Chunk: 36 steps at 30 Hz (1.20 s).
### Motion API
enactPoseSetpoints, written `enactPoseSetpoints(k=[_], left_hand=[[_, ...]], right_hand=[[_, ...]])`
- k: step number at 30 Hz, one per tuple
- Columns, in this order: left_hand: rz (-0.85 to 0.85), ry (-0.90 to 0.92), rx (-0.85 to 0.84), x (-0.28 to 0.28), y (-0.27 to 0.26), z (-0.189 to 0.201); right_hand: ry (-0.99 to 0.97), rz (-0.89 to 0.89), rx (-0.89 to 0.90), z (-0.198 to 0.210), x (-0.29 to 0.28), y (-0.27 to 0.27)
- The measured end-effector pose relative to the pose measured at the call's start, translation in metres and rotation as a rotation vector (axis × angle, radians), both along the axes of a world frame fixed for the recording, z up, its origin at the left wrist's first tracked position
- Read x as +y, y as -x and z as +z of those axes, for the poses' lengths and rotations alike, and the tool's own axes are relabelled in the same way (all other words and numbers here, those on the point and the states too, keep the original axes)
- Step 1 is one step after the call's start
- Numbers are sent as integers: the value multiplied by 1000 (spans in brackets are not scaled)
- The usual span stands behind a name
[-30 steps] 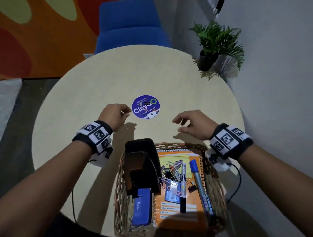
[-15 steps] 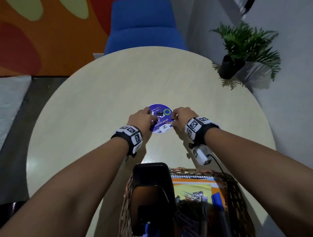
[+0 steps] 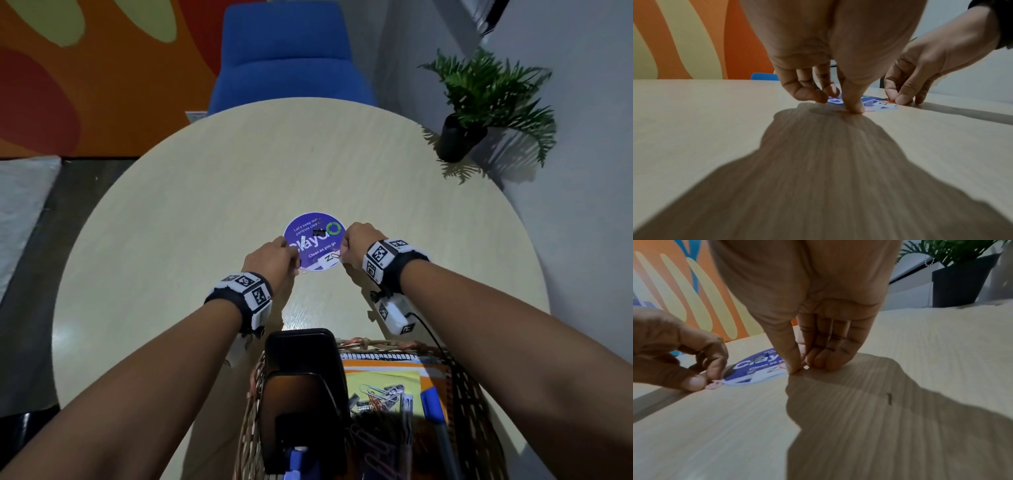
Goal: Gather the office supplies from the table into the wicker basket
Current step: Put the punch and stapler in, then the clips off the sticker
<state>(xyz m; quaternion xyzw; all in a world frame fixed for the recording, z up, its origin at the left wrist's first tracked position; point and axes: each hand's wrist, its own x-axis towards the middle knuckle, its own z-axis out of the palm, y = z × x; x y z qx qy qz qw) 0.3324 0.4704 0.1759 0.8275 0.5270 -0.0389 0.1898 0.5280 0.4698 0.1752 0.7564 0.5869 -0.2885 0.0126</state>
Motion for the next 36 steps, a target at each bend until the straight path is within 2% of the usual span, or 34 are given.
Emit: enactPoseSetpoints(k=[6, 9, 14, 17, 21, 28, 31, 36], left_hand=[[54, 48, -18, -26, 6, 5], [150, 118, -191, -31, 16, 18], [211, 129, -511, -43, 28, 77], [192, 121, -580, -73, 25, 112], [146, 157, -660, -125, 13, 137], [-35, 277, -564, -195, -8, 121], [-29, 265, -510, -208, -11, 117], [120, 243, -719, -187, 4, 124]], right_hand=[[14, -4, 22, 14, -16, -1], [-85, -11, 84, 40, -28, -11], [-181, 133, 170, 96, -67, -31], [-184, 198, 174, 118, -102, -40], [-173, 248, 200, 129, -153, -47], [-141, 183, 303, 125, -214, -50], [-106, 169, 318, 120, -229, -52], [-70, 189, 339, 116, -241, -48]])
